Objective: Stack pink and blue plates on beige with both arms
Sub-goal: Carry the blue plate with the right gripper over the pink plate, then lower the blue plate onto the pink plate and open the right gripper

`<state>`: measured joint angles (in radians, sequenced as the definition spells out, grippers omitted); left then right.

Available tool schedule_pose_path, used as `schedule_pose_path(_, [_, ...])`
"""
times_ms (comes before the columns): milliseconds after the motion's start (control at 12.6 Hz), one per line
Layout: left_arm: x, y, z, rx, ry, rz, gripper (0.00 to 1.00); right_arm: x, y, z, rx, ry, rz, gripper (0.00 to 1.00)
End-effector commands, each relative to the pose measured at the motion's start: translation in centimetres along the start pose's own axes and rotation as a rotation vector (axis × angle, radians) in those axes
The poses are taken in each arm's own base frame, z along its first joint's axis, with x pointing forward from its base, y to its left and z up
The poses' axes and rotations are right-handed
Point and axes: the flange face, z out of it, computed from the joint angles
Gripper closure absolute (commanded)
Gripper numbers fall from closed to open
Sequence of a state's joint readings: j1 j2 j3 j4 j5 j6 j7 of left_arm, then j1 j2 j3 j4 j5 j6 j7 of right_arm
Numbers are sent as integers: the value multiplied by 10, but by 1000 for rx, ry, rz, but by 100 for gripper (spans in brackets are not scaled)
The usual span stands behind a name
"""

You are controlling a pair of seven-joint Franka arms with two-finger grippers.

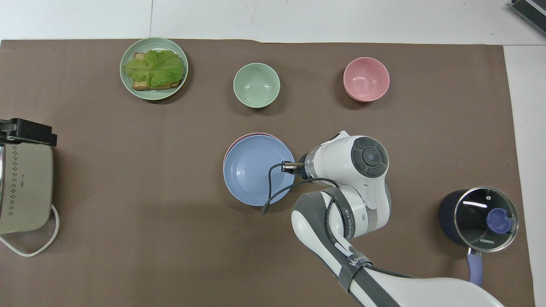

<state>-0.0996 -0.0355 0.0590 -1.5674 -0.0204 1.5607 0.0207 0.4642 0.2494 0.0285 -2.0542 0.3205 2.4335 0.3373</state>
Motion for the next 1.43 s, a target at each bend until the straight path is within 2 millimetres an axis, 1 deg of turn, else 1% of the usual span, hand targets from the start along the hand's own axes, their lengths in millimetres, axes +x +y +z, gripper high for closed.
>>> schedule_pose_path(0, [-2,-2,-1,19,-8,6,0,-1,1,4,-16,27,-9,100])
schedule_pose_path(159, [-2,-2,0,19,-9,6,0,-2,-1,4,-15,28,-12,100])
schedule_pose_path(239, [-2,-2,0,19,-9,6,0,-3,-2,9,-19,20,-15,100])
schedule_pose_path(318, [-2,-2,0,19,-11,6,0,-3,-3,9,-21,23,-19,100])
schedule_pose_path(398, [-2,-2,-1,19,-8,6,0,-1,-3,8,-23,25,-21,79])
schedule_pose_path(477, [-2,-2,0,19,-9,6,0,2,-4,5,-23,33,-25,34])
schedule_pose_path(557, [-2,-2,-1,19,-8,6,0,5,-7,1,-29,48,-41,14])
schedule_pose_path(636, [-2,-2,0,19,-9,6,0,13,-6,-7,-43,72,-63,0])
schedule_pose_path(716, [-2,-2,-1,19,-8,6,0,18,-1,-16,-67,95,-85,0])
schedule_pose_path(795, [-2,-2,0,19,-9,6,0,23,6,-30,-85,119,-96,0])
schedule_pose_path(875, [-2,-2,0,19,-9,6,0,33,23,-54,-87,147,-73,0])
schedule_pose_path(955, [-2,-2,0,19,-9,6,0,38,42,-79,-91,149,-38,0])
schedule_pose_path(1034, [-2,-2,-1,19,-8,6,0,42,65,-107,-101,138,2,0])
schedule_pose_path(1193, [-2,-2,0,19,-9,6,0,41,103,-157,-125,154,53,0])
schedule_pose_path(1273, [-2,-2,-1,19,-8,6,0,40,126,-181,-149,160,81,0])
schedule_pose_path(1352, [-2,-2,0,19,-9,6,0,38,142,-201,-160,171,103,0])
